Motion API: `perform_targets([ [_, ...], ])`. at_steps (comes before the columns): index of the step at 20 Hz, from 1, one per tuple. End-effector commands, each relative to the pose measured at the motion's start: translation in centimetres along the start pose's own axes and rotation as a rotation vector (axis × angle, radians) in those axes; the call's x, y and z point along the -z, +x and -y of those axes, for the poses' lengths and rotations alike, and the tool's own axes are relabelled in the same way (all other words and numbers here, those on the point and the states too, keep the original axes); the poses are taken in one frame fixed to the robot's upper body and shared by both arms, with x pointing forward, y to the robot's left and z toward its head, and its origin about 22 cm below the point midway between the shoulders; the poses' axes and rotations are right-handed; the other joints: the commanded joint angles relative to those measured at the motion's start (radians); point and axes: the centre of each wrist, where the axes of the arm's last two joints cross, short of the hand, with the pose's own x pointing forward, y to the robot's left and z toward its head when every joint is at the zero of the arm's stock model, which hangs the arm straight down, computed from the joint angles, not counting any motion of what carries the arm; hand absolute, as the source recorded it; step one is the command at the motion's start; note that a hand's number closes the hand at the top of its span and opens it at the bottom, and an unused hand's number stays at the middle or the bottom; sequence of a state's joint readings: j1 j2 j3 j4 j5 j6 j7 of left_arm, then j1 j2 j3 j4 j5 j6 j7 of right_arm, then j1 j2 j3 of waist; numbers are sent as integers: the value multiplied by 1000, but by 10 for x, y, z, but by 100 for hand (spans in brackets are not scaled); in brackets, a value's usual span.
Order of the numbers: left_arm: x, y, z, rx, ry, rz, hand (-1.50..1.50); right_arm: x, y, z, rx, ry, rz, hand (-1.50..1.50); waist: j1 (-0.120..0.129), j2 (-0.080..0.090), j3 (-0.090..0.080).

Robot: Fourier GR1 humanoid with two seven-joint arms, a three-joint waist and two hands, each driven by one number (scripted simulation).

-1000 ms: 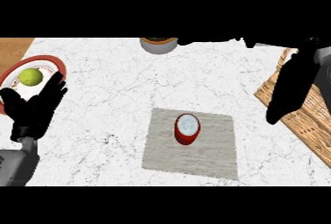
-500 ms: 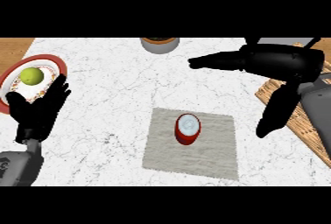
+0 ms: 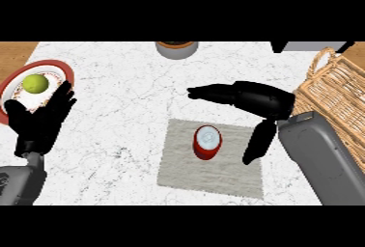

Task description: Pick the can from the placemat and place it in the basket

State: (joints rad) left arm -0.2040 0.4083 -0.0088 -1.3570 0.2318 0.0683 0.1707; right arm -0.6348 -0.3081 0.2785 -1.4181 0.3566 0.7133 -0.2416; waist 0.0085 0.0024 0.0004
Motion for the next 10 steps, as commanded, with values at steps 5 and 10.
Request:
perform_targets([
  [5, 1, 6, 6, -6, -9, -7, 0, 51, -23, -51, -16, 36, -48, -150, 5, -1, 0],
  [10, 19, 9, 19, -8, 10, -10, 0, 65, -20, -54, -58, 120, -85, -150, -5, 0, 0],
])
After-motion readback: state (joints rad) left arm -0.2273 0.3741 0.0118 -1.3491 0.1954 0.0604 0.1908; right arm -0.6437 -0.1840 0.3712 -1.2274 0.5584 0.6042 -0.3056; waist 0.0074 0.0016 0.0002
